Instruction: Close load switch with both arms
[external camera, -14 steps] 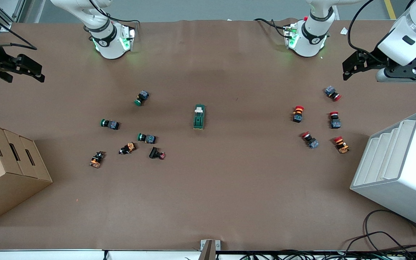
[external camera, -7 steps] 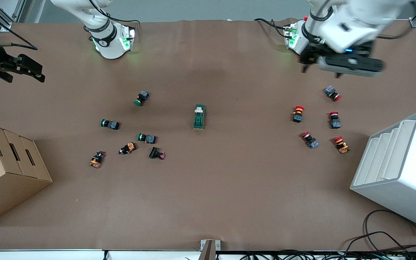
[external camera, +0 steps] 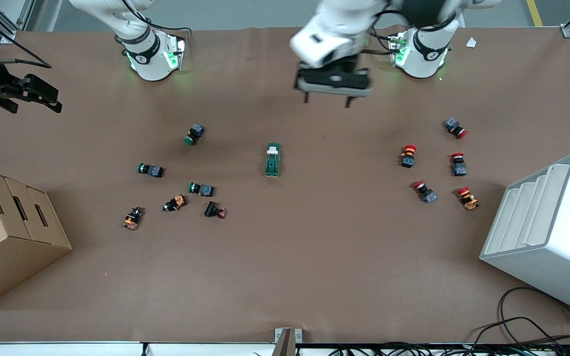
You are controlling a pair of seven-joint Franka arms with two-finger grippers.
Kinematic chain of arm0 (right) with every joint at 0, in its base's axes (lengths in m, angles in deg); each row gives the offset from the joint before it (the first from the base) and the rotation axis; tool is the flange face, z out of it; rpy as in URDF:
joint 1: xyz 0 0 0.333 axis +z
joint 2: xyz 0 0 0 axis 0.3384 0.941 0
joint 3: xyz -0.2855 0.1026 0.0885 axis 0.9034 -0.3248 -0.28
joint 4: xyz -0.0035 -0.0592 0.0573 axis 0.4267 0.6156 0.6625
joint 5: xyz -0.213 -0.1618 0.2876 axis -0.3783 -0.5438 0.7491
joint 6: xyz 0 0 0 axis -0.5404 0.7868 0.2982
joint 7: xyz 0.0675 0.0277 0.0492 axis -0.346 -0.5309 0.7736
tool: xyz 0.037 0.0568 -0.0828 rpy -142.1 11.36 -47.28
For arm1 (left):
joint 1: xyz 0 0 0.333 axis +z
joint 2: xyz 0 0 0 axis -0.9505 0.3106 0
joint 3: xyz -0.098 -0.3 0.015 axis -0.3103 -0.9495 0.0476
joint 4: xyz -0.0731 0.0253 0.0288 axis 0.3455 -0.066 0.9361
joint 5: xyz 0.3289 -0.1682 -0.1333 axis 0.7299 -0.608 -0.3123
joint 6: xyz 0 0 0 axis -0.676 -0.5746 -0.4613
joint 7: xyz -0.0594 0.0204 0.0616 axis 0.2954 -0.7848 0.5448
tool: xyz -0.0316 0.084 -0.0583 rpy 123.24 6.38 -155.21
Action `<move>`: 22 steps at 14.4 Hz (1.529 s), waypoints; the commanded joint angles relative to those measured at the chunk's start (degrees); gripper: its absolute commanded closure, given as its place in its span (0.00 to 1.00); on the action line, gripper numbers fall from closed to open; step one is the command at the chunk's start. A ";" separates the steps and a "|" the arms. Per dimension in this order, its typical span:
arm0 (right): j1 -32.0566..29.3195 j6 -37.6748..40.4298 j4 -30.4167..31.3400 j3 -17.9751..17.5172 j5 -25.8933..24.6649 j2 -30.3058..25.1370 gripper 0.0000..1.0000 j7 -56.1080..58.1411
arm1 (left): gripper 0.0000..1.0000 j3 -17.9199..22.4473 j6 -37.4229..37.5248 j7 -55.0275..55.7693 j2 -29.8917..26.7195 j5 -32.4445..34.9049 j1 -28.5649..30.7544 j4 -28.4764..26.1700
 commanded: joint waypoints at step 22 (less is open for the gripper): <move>2.26 -6.31 1.14 0.18 3.48 15.86 0.00 -8.78 | 0.01 2.03 -4.47 93.30 38.46 90.75 -25.82 -15.18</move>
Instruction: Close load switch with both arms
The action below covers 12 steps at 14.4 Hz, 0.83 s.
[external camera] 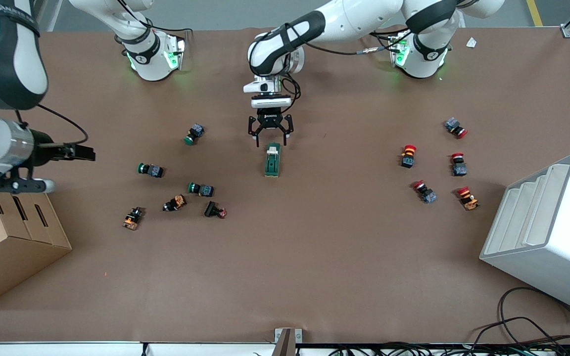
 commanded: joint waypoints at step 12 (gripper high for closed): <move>27.03 -29.40 15.89 -0.51 7.38 5.91 0.00 -50.62 | 0.00 11.18 3.01 -0.45 1.22 4.66 -12.33 -0.25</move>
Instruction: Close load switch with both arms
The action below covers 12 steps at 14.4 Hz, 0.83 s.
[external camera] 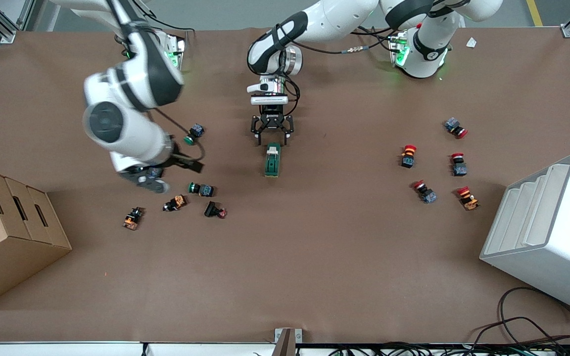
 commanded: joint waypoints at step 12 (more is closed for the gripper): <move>22.17 -32.83 6.79 0.55 5.56 13.62 0.00 -24.69 | 0.00 1.63 2.68 5.71 2.75 5.23 -1.67 -0.74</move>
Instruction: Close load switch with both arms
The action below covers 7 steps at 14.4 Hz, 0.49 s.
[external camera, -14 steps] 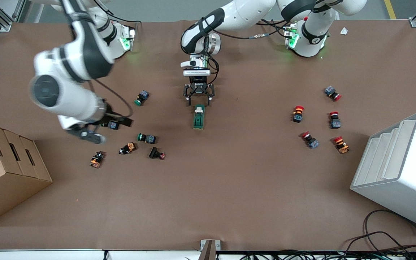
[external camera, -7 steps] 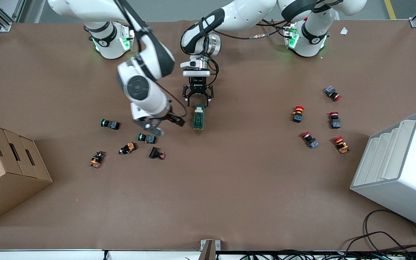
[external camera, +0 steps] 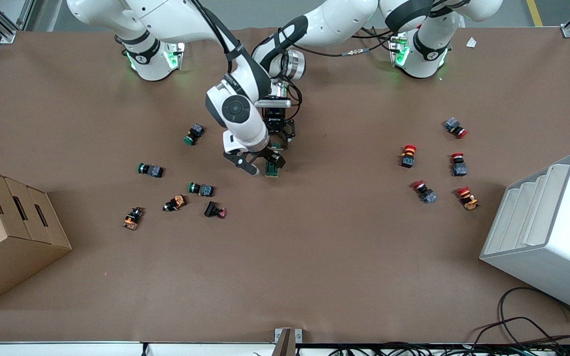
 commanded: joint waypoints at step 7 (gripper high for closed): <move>3.97 -2.66 2.43 0.54 1.70 -0.06 0.00 -3.83 | 0.00 0.14 2.69 4.42 1.82 1.36 -1.75 0.10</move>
